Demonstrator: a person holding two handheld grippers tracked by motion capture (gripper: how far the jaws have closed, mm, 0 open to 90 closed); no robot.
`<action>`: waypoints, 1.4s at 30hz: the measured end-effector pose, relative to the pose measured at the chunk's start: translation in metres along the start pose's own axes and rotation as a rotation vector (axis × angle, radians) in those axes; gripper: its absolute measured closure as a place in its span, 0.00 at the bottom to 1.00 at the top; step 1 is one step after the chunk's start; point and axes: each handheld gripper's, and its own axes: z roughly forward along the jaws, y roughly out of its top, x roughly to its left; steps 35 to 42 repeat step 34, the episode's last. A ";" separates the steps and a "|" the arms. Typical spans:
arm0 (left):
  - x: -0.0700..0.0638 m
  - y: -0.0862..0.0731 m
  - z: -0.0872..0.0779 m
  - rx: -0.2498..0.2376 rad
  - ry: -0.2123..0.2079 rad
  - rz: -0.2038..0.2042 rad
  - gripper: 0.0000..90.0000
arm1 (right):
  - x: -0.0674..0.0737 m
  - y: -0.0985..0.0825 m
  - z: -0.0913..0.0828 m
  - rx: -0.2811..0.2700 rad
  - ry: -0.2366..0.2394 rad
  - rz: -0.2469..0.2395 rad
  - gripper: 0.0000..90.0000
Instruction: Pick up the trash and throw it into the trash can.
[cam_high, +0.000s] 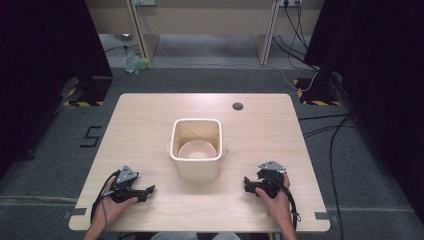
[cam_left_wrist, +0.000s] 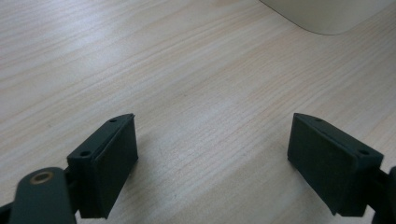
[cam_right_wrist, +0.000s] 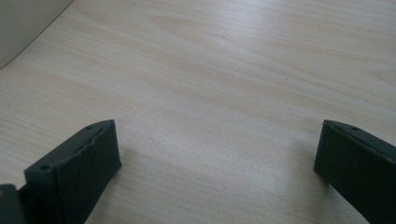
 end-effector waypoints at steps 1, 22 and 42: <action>0.000 0.000 -0.001 0.005 0.000 0.002 0.16 | 0.000 0.000 0.000 -0.001 -0.001 -0.001 0.01; -0.006 -0.006 -0.007 0.006 0.010 -0.008 0.16 | 0.000 0.000 0.000 0.000 -0.001 -0.001 0.01; -0.006 -0.006 -0.007 0.006 0.010 -0.008 0.15 | 0.000 0.000 0.000 0.000 -0.001 -0.001 0.01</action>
